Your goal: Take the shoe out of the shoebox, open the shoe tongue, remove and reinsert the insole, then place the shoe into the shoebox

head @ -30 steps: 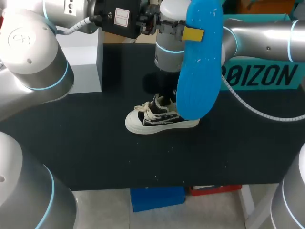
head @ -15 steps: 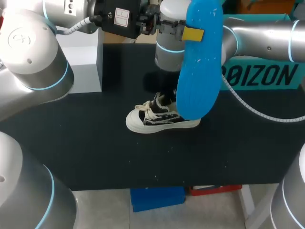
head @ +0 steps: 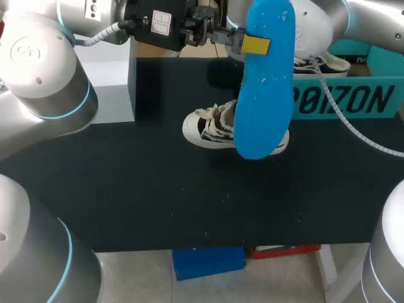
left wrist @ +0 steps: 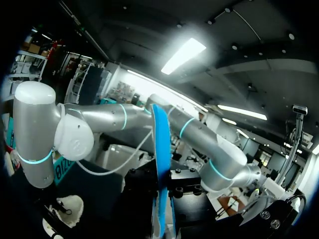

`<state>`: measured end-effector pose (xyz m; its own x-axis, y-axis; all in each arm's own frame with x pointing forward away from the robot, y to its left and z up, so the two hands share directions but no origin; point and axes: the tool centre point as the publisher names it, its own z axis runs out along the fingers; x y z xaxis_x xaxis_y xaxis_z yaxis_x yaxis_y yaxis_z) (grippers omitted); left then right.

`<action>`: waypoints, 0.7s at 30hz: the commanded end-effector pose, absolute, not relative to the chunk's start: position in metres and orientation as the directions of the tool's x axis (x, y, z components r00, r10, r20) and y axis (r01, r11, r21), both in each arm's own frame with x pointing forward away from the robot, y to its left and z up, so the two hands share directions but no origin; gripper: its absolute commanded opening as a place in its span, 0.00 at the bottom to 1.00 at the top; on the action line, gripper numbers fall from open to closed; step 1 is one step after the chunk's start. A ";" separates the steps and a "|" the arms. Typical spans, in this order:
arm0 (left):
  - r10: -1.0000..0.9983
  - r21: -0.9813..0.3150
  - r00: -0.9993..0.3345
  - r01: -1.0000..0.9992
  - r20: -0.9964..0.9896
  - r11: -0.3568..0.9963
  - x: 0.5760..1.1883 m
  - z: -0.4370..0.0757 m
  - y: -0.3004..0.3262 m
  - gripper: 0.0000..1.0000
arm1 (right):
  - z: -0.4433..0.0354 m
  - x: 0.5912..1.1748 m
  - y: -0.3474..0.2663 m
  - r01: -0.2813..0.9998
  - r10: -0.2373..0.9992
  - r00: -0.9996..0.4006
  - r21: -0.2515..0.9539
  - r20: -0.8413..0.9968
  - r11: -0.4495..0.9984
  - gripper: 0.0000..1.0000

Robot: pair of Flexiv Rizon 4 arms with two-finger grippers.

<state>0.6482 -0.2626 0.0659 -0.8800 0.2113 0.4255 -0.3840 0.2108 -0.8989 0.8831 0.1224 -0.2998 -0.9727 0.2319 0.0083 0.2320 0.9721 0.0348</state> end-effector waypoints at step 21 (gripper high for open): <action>0.209 -0.899 -0.881 -0.384 0.425 0.209 0.648 0.065 -0.264 0.00 | -0.309 0.890 0.110 0.988 0.989 -0.134 0.065 -0.058 0.137 0.00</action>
